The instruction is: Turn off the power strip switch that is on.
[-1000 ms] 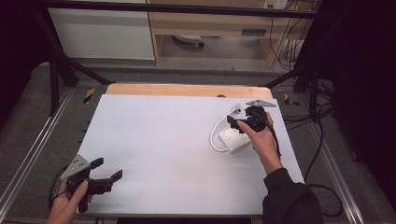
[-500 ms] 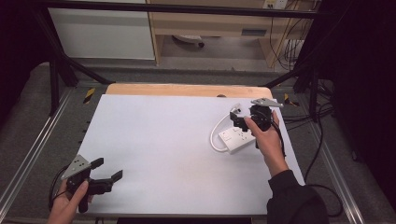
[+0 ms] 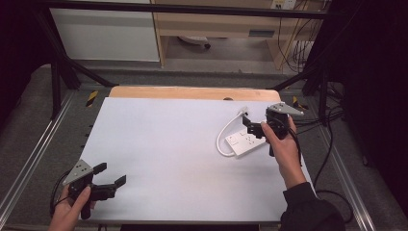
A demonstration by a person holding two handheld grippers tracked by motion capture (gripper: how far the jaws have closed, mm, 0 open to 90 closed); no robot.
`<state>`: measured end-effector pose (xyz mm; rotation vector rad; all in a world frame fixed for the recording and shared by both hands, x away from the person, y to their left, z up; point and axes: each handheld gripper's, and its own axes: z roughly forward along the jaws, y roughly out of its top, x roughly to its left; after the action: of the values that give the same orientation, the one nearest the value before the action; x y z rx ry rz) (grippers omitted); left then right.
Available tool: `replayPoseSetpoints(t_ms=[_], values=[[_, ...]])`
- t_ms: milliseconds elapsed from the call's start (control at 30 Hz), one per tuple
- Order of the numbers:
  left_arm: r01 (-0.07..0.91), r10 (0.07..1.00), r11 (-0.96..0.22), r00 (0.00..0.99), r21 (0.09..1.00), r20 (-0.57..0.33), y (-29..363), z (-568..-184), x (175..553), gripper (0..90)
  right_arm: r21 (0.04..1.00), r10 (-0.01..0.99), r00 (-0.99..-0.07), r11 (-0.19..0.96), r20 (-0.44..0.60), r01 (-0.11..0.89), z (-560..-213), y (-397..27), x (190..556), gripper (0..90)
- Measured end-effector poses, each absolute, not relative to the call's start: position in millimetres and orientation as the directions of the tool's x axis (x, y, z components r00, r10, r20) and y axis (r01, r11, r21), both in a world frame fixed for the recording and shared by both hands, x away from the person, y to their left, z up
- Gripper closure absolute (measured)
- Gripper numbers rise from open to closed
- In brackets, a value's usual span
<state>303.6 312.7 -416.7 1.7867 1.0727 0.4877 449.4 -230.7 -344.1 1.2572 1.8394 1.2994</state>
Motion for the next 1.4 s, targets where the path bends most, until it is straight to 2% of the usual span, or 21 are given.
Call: replayPoseSetpoints(t_ms=[400,1067,1400], values=[[0.454,0.837,-0.149,0.531,0.879,-0.132,312.6,-416.9,303.8,6.7,0.939,0.914,-0.405,0.111,0.033,0.326,-344.5,-246.8,416.9,1.9],[0.456,0.838,-0.15,0.529,0.877,-0.132,312.3,-417.4,304.0,6.8,0.903,0.924,-0.381,0.124,0.046,0.411,-373.7,-275.8,382.6,2.1],[0.456,0.838,-0.15,0.529,0.877,-0.131,312.2,-417.4,304.0,6.7,0.885,0.925,-0.377,0.137,0.046,0.445,-405.2,-273.9,371.4,2.7]])
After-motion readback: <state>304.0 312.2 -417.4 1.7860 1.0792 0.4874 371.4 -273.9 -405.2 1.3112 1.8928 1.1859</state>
